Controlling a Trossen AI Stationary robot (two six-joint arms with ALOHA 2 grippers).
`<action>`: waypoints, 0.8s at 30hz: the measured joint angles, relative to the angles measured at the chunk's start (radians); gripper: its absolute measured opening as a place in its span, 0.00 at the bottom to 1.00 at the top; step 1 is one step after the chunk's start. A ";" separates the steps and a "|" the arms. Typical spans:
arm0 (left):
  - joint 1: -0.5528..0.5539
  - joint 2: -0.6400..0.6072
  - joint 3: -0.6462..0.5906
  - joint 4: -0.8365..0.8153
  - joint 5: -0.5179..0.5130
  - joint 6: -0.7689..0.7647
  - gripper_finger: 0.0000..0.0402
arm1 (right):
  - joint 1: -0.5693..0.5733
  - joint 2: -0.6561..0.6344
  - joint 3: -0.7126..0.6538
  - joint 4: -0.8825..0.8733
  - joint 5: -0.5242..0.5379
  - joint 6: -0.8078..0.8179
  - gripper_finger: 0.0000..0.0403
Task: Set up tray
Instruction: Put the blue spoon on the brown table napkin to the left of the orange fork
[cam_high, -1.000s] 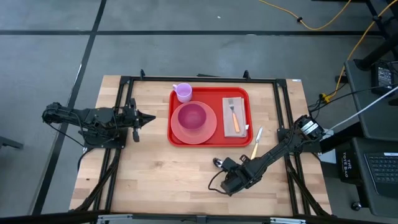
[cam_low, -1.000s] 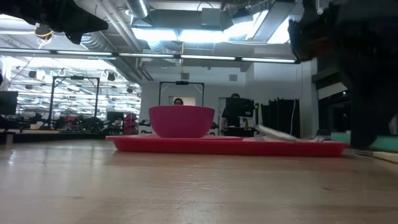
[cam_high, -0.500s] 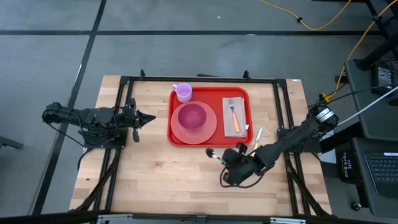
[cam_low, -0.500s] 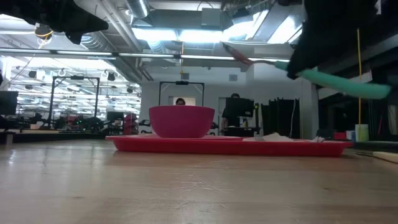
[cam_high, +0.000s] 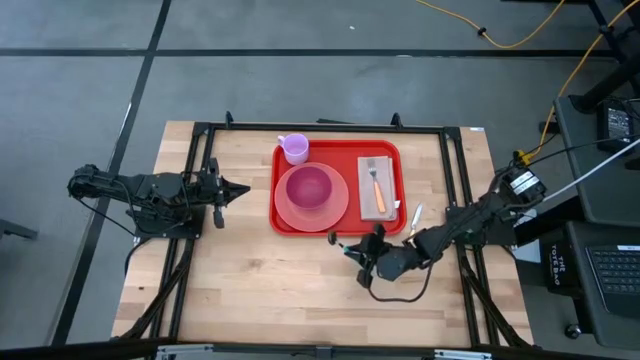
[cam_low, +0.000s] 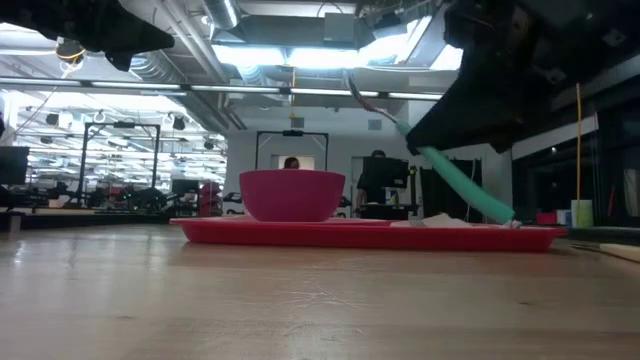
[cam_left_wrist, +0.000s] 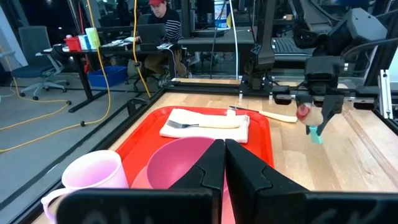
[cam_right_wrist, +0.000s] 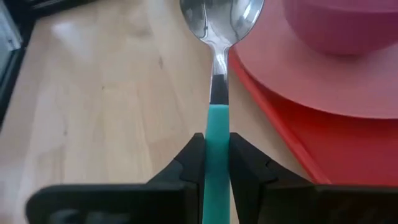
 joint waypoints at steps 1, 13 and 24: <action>0.000 0.000 0.000 0.000 0.000 0.000 0.02 | -0.008 0.000 0.000 0.003 -0.022 -0.008 0.13; 0.000 0.000 0.000 0.000 0.000 0.000 0.01 | -0.022 0.000 -0.002 0.052 0.005 -0.072 0.13; 0.000 0.000 0.000 0.000 0.000 0.071 0.01 | -0.087 0.000 -0.001 0.094 0.062 -0.044 0.13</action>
